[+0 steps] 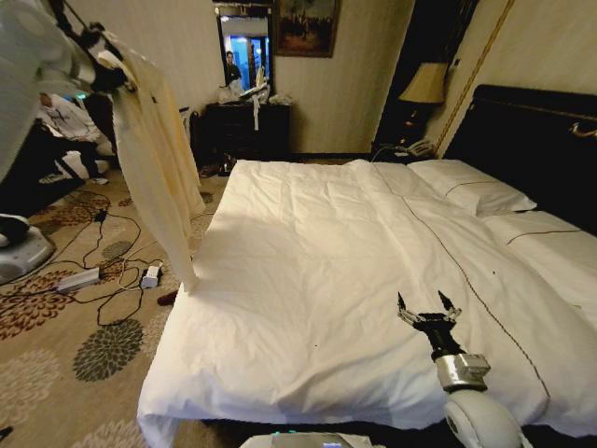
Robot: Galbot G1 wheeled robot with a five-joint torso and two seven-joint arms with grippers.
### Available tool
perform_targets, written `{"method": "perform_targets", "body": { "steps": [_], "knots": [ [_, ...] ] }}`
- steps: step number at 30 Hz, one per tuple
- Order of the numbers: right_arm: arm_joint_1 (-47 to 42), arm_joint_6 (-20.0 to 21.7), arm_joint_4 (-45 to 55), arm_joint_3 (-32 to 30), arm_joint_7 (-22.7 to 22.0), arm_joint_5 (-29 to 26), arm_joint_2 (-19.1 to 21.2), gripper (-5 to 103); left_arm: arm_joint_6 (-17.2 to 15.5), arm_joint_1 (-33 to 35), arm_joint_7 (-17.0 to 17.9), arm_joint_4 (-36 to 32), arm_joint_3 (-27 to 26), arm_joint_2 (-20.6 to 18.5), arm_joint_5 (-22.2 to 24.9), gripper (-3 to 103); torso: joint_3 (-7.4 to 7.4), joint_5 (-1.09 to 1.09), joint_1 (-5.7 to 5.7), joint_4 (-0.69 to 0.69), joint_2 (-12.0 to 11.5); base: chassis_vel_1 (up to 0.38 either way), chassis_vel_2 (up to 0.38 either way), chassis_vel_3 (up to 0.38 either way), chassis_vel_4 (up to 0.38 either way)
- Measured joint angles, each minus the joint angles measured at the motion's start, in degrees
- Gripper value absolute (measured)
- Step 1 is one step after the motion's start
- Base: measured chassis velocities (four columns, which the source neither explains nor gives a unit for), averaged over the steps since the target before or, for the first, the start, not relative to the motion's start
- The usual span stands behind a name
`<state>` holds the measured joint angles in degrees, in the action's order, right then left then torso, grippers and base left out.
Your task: Pick up the clothes from the bed and hang them on the clothes hanger.
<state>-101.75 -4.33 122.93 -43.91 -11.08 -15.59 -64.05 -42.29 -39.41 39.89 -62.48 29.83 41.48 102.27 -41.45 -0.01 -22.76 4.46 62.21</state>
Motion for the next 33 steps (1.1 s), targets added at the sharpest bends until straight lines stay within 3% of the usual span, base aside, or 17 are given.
{"method": "perform_targets", "body": {
  "steps": [15,28,31,33],
  "knots": [
    [0.0,0.0,0.0,0.0,0.0,0.0,0.0,100,0.1,-0.2,-2.2,7.6,1.5,5.4,0.4,16,0.00,0.02,0.00,0.01,0.0,0.000,0.000,0.000,0.000],
    [0.0,0.0,0.0,0.0,0.0,0.0,0.0,100,0.2,2.4,-0.8,4.8,-1.1,2.5,1.2,14,0.01,0.00,0.00,0.00,0.0,0.000,0.000,0.000,0.000],
    [0.0,0.0,0.0,0.0,0.0,0.0,0.0,100,0.2,2.3,-0.5,4.8,-1.3,2.5,1.3,30,0.01,0.02,0.00,0.00,0.0,0.000,0.000,0.000,0.000],
    [0.0,0.0,0.0,0.0,0.0,0.0,0.0,100,0.2,2.3,-0.4,4.7,-1.4,2.4,1.3,30,0.00,0.01,0.00,0.00,0.0,0.000,0.000,0.000,0.000]
  ]
}}
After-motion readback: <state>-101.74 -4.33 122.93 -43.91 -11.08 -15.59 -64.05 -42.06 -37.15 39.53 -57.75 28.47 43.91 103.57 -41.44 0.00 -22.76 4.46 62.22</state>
